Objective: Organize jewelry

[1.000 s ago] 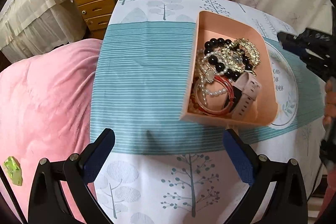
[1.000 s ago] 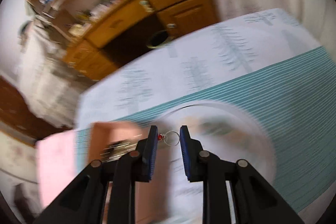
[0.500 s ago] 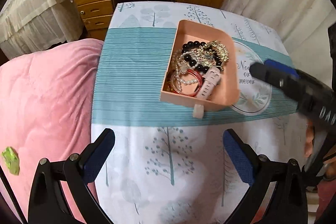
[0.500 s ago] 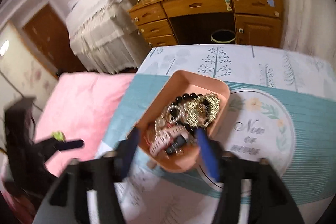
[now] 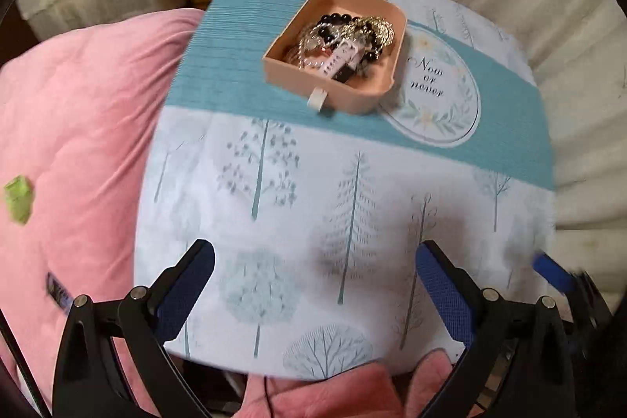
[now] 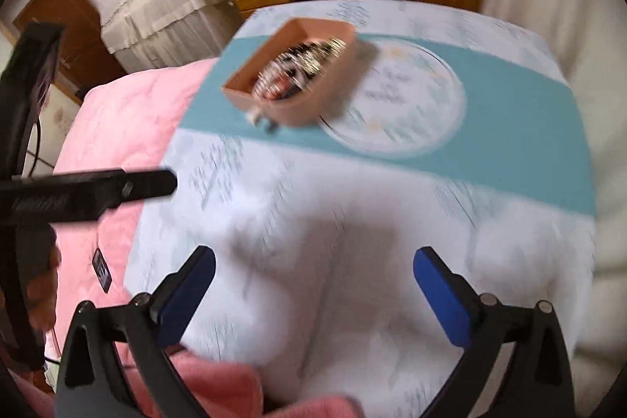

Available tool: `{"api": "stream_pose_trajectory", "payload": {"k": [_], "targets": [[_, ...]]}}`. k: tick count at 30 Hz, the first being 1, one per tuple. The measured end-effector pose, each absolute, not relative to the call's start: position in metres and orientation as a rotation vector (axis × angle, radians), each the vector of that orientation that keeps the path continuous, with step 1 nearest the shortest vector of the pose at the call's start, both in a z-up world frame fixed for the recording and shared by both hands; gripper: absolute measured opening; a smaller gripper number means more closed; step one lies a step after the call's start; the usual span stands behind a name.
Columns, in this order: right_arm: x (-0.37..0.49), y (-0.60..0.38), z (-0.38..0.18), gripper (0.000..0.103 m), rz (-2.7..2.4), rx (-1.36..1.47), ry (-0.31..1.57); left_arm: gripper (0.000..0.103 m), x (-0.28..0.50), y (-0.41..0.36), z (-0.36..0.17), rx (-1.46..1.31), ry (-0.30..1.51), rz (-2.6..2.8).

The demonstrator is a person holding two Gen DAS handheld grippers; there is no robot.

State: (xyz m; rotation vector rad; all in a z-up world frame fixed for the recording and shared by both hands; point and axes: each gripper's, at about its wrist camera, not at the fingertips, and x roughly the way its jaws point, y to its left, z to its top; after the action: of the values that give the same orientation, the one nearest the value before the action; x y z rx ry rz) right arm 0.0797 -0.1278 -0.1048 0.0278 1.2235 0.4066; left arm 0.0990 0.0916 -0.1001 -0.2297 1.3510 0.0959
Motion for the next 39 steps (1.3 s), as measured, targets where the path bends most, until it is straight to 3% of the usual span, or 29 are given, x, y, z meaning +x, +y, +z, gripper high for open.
{"api": "stream_pose_trajectory", "payload": {"k": [7, 16, 26, 39], "targets": [[0.035, -0.187, -0.081, 0.103, 0.248, 0.152, 1.193, 0.101, 0.057, 0.035, -0.07, -0.073, 1.289, 0.061], [0.017, -0.218, -0.026, 0.103, 0.184, 0.205, 1.122, 0.101, 0.043, -0.02, -0.004, 0.09, 1.079, 0.012], [-0.007, -0.199, -0.007, 0.103, 0.206, 0.075, 0.975, 0.102, 0.007, -0.009, -0.008, -0.081, 1.024, 0.029], [-0.014, -0.205, -0.002, 0.103, 0.211, 0.044, 0.924, 0.102, -0.008, -0.024, -0.006, -0.042, 0.989, 0.064]]}}
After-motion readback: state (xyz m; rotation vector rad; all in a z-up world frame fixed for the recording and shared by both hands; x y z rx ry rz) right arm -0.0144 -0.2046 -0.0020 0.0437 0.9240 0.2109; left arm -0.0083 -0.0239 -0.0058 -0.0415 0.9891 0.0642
